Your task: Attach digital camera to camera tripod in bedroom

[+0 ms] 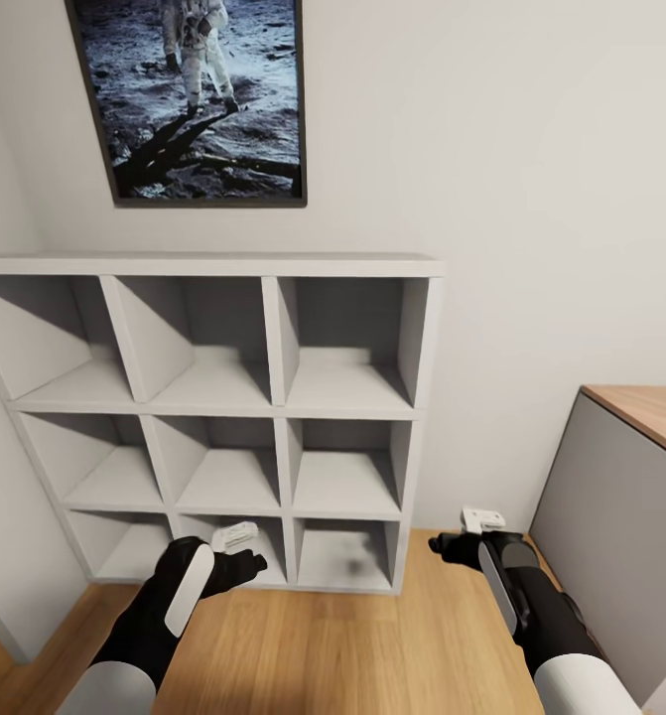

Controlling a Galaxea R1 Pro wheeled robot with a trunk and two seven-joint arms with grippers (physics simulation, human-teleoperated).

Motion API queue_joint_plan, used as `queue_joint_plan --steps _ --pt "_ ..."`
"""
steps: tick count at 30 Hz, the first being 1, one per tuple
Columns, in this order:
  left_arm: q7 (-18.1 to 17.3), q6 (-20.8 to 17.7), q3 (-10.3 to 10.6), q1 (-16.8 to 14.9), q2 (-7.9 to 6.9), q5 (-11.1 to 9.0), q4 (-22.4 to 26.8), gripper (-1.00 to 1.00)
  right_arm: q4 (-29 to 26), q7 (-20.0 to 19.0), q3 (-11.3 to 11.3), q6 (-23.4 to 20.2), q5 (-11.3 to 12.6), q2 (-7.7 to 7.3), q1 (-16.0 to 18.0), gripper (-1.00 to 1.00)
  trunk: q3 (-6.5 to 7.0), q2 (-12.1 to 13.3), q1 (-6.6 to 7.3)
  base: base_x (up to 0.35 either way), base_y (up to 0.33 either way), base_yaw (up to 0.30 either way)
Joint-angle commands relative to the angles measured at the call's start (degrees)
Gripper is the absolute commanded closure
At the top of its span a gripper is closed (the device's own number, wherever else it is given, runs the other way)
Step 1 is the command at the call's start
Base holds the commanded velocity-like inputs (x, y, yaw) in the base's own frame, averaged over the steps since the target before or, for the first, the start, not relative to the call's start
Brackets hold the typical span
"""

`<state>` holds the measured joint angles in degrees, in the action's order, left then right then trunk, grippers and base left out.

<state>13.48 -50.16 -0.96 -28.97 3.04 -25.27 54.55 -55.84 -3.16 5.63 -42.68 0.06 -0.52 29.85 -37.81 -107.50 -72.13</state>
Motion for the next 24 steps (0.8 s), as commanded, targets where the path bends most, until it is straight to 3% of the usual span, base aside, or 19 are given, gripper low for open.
queue_joint_plan --steps 1,15,24 --pt "0.5 -0.2 -0.1 0.0 0.04 -0.6 0.0 -1.00 -0.1 -0.3 0.1 -0.3 0.0 0.00 0.0 -1.00 -0.25 -0.4 -0.22 0.000 0.000 0.000" --pt "0.5 -0.1 -0.1 0.0 -0.03 -0.6 0.0 -1.00 -3.4 -0.1 0.4 -0.5 0.7 0.38 0.0 -1.00 -2.76 -6.1 -3.29 0.000 0.000 0.000" --pt "0.3 -0.1 -0.1 0.0 0.00 -0.8 0.1 -1.00 -4.5 -1.2 0.5 -4.9 0.7 -0.03 0.0 -1.00 -4.38 -9.7 -5.27 0.000 0.000 0.000"
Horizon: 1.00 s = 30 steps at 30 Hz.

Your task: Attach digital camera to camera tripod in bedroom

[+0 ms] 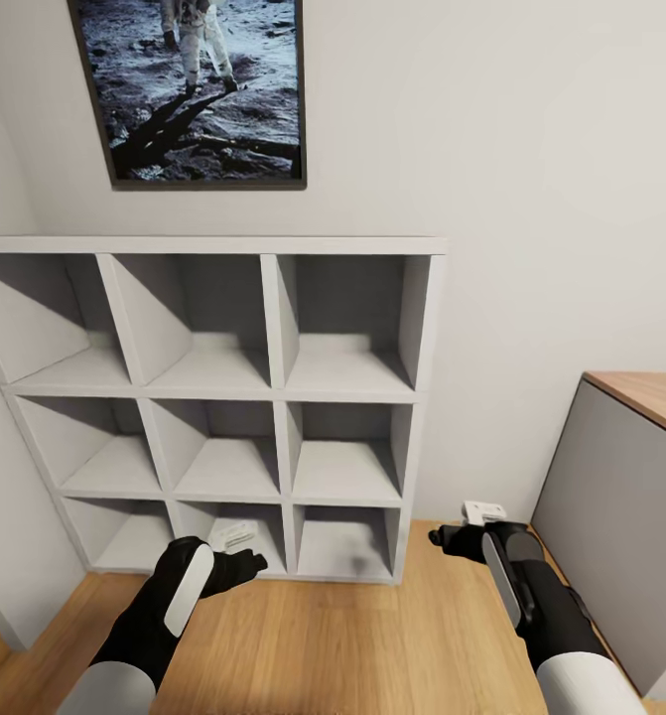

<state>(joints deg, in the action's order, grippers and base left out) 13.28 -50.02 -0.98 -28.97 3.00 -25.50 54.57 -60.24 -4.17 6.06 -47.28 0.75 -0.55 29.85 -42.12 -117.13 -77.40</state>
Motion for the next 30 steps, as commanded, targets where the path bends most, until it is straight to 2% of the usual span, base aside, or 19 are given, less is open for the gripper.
queue_joint_plan --steps 1,5,8,9,11,12,14,19,30 --pt "0.5 -0.2 -0.1 0.0 0.05 -0.7 0.1 -1.00 -0.2 -0.7 0.1 -0.6 0.0 -0.01 0.0 -1.00 -0.25 -0.4 -0.22 0.000 0.000 0.000" --pt "0.4 -0.2 -0.1 0.0 -0.01 -1.3 0.1 -1.00 -0.7 -4.2 0.1 -1.7 0.0 -0.22 0.0 -1.00 -0.96 -2.0 -1.10 0.000 0.000 0.000" --pt "-0.4 -0.3 -0.8 0.0 -0.35 -3.0 0.0 -1.00 -0.9 -11.0 0.1 -3.0 0.1 -1.78 0.0 -1.00 -1.50 -3.3 -1.76 0.000 0.000 0.000" --pt "-1.8 -0.3 -3.2 0.0 -1.40 -5.7 -0.1 -1.00 -1.0 -20.7 0.0 -3.7 -0.1 -4.88 0.0 -1.00 -1.68 -3.7 -1.98 0.000 0.000 0.000" --pt "-2.1 -0.3 -4.4 0.0 -2.01 -6.7 -0.1 -1.00 -1.1 -25.7 0.0 -3.7 -0.4 -6.48 0.0 -1.00 -2.04 -4.5 -2.41 0.000 0.000 0.000" --pt "-2.3 -0.2 -5.3 0.0 -2.48 -7.4 -0.1 -1.00 -1.1 -30.0 0.0 -3.7 -0.6 -7.81 0.0 -1.00 -2.22 -4.9 -2.63 0.000 0.000 0.000" --pt "-2.4 -0.2 -5.9 0.0 -2.81 -7.8 0.0 -1.00 -1.1 -33.3 0.0 -3.7 -0.7 -8.80 0.0 -1.00 -2.58 -5.7 -3.07 0.000 0.000 0.000" --pt "-2.2 -0.2 -6.7 0.0 -3.28 -8.2 0.0 -1.00 -1.1 -37.8 0.0 -3.6 -0.9 -10.20 0.0 -1.00 -3.48 -7.7 -4.17 0.000 0.000 0.000" --pt "-2.0 -0.1 -6.9 0.0 -3.43 -8.2 -0.1 -1.00 -1.1 -39.3 -0.1 -3.6 -1.1 -10.57 0.0 -1.00 -5.45 -12.1 -6.59 0.000 0.000 0.000"
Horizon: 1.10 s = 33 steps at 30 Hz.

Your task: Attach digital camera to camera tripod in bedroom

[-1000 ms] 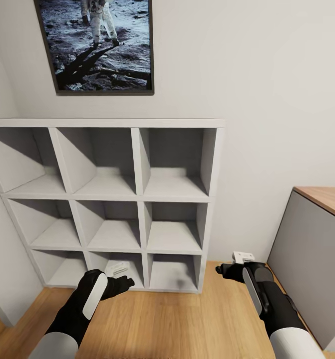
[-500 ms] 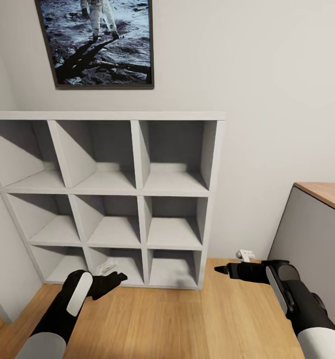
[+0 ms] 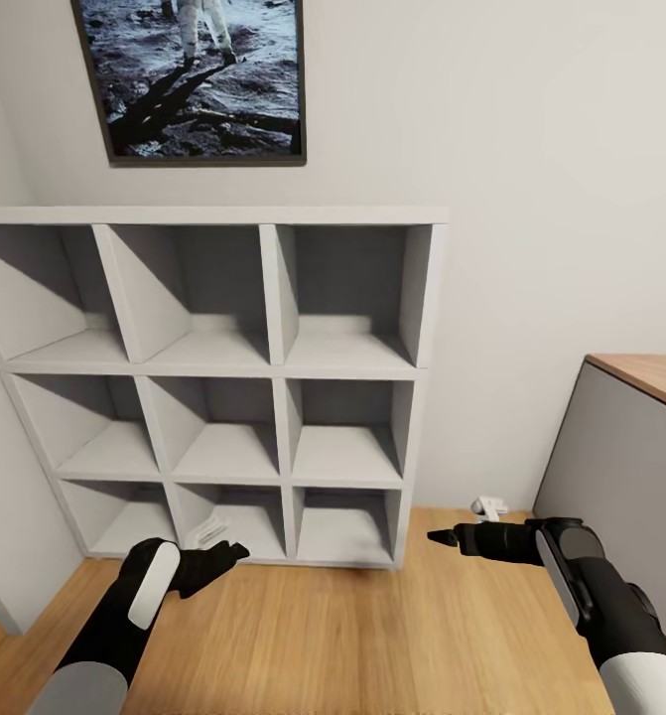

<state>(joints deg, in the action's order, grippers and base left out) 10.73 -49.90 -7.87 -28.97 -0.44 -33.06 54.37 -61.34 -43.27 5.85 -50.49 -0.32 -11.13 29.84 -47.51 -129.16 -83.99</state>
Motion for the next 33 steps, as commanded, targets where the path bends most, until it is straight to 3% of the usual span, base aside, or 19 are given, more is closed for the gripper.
queue_joint_plan --steps 1,33 --pt "0.5 -0.2 0.0 0.0 0.00 -0.6 0.1 -1.00 0.0 -0.2 0.1 -0.4 0.0 0.02 0.0 -1.00 -0.25 -0.4 -0.22 0.000 0.000 0.000" --pt "0.5 -0.2 0.0 0.0 0.07 -0.1 0.1 -1.00 0.3 -0.1 0.0 -0.4 0.0 0.28 0.0 -1.00 -5.99 -13.3 -7.24 0.000 0.000 0.000"
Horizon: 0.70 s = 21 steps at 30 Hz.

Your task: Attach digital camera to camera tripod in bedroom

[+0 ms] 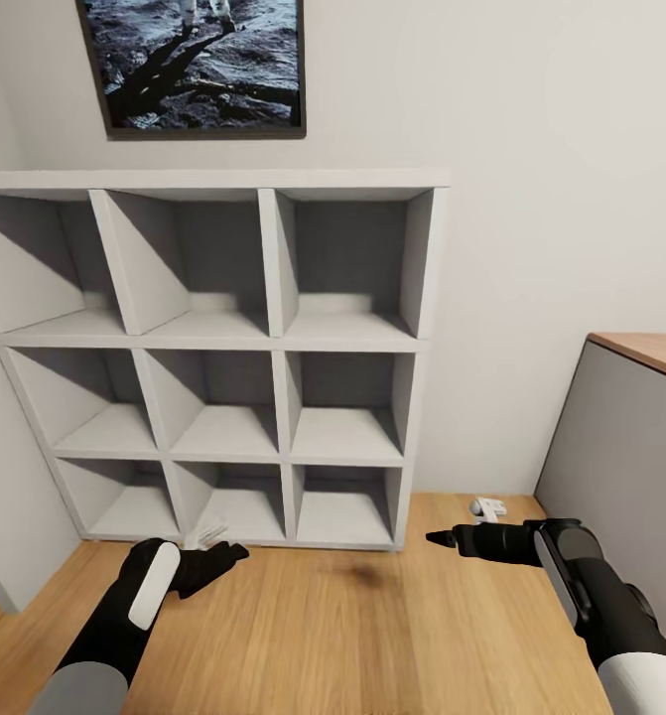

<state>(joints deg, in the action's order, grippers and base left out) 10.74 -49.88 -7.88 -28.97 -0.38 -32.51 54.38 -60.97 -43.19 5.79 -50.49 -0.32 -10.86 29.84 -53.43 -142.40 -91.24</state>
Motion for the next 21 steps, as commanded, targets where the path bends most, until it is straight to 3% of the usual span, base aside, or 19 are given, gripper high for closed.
queue_joint_plan --steps 1,21 --pt "0.5 -0.2 0.0 0.0 0.01 -0.6 0.1 -1.00 0.0 -0.2 0.1 -0.4 0.0 0.02 0.0 -1.00 -0.25 -0.4 -0.21 0.000 0.000 0.000" --pt "0.5 -0.2 0.3 0.0 0.11 -0.6 0.1 -1.00 0.4 0.4 0.0 -0.2 0.0 0.14 0.0 -1.00 -4.63 -1.1 -0.92 0.000 0.000 0.000"
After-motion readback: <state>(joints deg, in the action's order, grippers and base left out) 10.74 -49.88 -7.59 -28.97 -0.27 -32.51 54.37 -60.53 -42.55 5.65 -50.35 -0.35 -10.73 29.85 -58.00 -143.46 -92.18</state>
